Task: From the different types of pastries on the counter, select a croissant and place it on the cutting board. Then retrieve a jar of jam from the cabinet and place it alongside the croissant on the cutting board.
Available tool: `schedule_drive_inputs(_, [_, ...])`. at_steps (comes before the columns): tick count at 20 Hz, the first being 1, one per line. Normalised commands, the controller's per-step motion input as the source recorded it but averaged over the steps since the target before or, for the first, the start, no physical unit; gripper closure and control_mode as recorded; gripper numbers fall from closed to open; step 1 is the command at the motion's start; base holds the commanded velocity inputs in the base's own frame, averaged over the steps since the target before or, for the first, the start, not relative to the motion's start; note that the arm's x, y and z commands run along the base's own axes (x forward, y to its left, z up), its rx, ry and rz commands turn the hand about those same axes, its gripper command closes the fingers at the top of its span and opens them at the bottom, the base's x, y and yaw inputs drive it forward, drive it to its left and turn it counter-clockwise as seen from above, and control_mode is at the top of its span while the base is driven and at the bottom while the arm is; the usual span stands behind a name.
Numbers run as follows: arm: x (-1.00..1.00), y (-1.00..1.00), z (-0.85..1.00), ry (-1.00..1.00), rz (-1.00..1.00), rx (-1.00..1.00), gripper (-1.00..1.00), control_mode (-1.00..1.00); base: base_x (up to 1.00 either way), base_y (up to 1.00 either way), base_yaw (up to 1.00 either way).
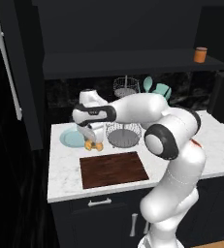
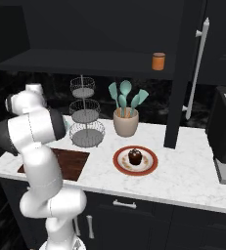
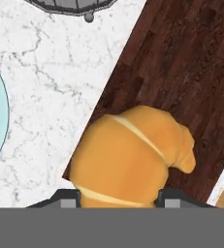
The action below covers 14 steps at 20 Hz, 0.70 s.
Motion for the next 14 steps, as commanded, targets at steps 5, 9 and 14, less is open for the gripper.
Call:
schedule_drive_inputs(5, [-0.82,-0.09,0.0,-0.17,0.0,0.16,1.0,-1.0,0.0,0.0,0.0])
schedule_drive_inputs(9, [-0.08,0.0,0.0,-0.05,0.0,0.06,1.0,-1.0,0.0,0.0,0.0])
schedule_drive_inputs(14, [0.0,0.0,0.0,0.0,0.0,0.0,1.0,-1.0,0.0,0.0,0.0])
